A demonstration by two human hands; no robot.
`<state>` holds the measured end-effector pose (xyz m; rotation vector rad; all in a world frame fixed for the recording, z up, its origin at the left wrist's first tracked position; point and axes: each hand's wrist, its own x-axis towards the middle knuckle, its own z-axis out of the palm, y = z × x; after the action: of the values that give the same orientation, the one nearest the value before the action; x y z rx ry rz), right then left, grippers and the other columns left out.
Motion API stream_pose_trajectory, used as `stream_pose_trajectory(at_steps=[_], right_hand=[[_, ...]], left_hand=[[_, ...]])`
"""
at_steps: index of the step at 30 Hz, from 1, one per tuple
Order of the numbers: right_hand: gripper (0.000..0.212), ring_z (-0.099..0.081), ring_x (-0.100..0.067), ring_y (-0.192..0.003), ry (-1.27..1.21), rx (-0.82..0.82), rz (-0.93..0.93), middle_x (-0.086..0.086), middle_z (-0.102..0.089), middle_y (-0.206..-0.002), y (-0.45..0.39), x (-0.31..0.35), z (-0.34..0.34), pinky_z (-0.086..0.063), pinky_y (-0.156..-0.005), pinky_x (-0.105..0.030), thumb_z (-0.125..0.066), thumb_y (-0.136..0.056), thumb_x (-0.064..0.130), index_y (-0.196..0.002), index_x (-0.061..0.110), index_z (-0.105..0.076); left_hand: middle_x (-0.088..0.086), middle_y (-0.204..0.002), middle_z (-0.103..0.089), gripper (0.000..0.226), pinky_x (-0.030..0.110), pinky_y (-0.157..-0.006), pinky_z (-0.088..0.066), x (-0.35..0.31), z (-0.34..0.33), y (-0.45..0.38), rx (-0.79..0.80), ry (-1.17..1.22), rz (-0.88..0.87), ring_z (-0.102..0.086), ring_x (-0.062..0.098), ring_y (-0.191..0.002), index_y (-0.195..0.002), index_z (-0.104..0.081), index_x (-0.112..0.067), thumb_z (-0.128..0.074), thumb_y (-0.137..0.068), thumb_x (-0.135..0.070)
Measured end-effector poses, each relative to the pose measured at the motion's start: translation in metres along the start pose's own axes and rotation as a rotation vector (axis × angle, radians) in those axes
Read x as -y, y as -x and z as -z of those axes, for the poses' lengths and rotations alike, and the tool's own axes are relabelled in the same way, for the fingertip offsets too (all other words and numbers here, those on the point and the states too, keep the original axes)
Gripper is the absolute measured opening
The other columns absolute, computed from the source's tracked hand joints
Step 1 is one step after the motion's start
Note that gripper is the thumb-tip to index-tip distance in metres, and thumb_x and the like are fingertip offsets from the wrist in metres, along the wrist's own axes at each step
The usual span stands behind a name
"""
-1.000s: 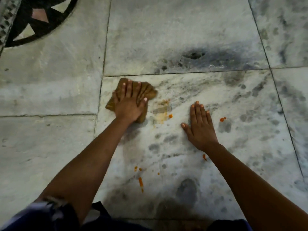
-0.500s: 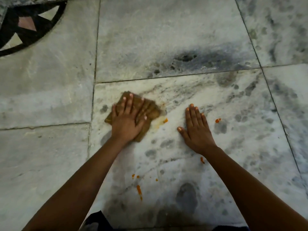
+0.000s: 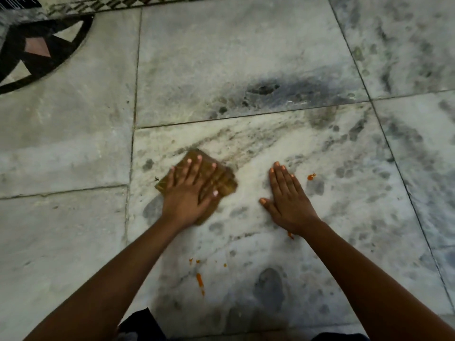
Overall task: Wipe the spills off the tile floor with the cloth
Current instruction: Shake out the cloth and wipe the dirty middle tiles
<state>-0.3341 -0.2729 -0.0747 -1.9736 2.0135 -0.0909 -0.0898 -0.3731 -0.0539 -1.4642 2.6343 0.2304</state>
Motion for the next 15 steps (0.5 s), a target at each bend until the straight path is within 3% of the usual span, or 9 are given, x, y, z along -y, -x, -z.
stream_pose_trajectory(at_steps=[2,5,11,13,15], right_hand=[[0.087,0.004,-0.023,-0.142,-0.010,0.001,0.020,-0.012,0.004,-0.153,-0.001,-0.001,-0.001,0.002,-0.115,-0.034,0.007,-0.086,0.064,-0.145,0.001,-0.006],[0.090,0.009,-0.021,-0.141,-0.010,-0.003,0.024,-0.009,0.009,-0.151,-0.002,-0.003,-0.001,0.003,-0.114,-0.034,0.010,-0.083,0.066,-0.146,0.002,-0.004],[0.090,0.011,-0.018,-0.141,-0.052,0.001,0.029,-0.005,0.012,-0.151,-0.002,-0.004,-0.001,0.006,-0.114,-0.031,0.009,-0.082,0.069,-0.146,0.005,0.000],[0.089,0.010,-0.019,-0.142,-0.063,-0.006,0.033,-0.006,0.011,-0.151,-0.002,-0.005,-0.002,0.006,-0.114,-0.031,0.007,-0.083,0.068,-0.145,0.005,0.001],[0.086,0.008,-0.021,-0.142,-0.045,-0.009,0.030,-0.007,0.010,-0.152,-0.001,-0.004,-0.003,0.007,-0.114,-0.030,0.005,-0.085,0.067,-0.145,0.005,0.001]], left_hand=[[0.001,-0.158,0.003,0.067,0.043,-0.112,0.010,0.000,0.007,-0.035,0.026,0.001,0.112,0.003,0.023,-0.146,-0.146,0.002,-0.037,-0.010,-0.086,-0.063],[0.001,-0.158,0.009,0.063,0.050,-0.113,0.010,-0.026,0.015,-0.092,0.066,0.037,0.187,0.010,0.023,-0.145,-0.148,0.004,-0.036,-0.021,-0.094,-0.058],[0.001,-0.158,-0.005,0.063,0.043,-0.113,0.008,-0.049,0.001,-0.037,0.039,-0.017,-0.201,-0.004,0.025,-0.145,-0.146,-0.004,-0.039,-0.010,-0.087,-0.061],[0.000,-0.156,-0.012,0.063,0.041,-0.112,0.002,-0.021,-0.004,-0.009,0.014,-0.007,-0.236,-0.014,0.027,-0.144,-0.146,-0.012,-0.037,-0.012,-0.089,-0.064],[0.000,-0.155,-0.011,0.068,0.040,-0.112,0.000,0.013,0.001,-0.003,0.016,0.004,-0.148,-0.013,0.027,-0.144,-0.146,-0.016,-0.035,-0.007,-0.087,-0.068]])
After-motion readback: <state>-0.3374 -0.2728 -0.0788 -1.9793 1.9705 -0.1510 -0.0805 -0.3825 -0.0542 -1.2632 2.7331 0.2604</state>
